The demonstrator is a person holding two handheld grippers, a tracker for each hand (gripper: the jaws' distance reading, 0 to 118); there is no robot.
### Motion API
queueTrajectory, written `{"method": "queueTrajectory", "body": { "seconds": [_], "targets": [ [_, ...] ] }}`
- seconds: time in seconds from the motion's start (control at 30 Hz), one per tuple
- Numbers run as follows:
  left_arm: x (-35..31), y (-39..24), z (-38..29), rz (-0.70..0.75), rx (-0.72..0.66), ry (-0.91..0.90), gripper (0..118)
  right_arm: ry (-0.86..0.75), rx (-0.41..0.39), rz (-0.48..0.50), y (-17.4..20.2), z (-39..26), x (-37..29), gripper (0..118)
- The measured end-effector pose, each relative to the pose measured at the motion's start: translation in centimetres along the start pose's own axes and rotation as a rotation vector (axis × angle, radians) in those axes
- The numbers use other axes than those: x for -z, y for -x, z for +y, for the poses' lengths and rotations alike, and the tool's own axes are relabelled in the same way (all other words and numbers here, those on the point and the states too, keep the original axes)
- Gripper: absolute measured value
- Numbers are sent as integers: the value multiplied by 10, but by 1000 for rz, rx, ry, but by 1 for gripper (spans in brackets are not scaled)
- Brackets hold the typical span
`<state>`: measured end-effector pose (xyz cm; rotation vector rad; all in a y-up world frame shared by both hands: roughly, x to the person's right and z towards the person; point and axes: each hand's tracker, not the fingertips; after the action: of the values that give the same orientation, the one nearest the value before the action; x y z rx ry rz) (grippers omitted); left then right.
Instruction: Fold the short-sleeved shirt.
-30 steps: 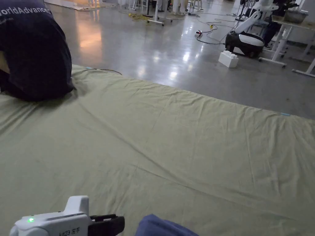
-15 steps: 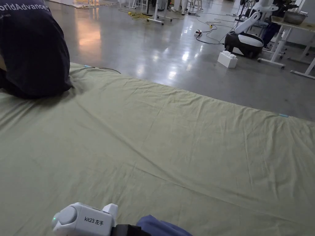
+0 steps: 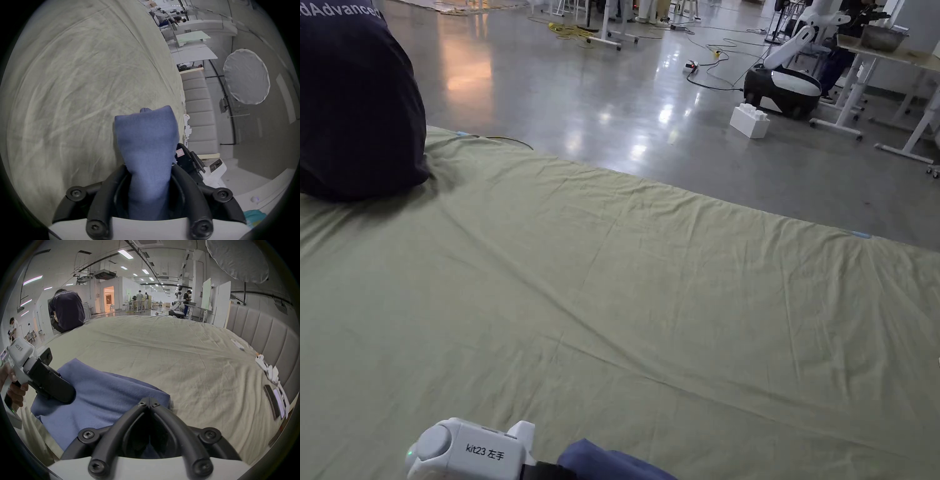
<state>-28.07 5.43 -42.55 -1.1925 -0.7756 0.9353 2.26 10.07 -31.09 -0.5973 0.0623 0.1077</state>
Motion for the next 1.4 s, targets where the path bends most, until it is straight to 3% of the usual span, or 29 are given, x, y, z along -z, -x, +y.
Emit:
{"method": "queueTrajectory", "body": {
  "seconds": [0.13,0.33,0.5,0.6,1.03,1.4],
  "targets": [
    [-11,-4,-1,-82,-21,-24,20,-5,-64,-44,4,1,5,1],
    [-23,-9,1,-78,-16,-29,20,-10,-95,-6,7,4,6,1],
    [-57,-15,12,-75,-32,-64,20,-79,-75,-9,-5,34,-8,1],
    [-111,-14,29,-51,-28,-110,20,-140,-70,-18,-25,64,-16,1],
    [-301,-19,65,281,23,-238,20,-362,-33,-190,-134,184,-57,1],
    [-376,3,90,609,9,-226,21,-347,15,-243,-155,182,-56,1]
  ]
}}
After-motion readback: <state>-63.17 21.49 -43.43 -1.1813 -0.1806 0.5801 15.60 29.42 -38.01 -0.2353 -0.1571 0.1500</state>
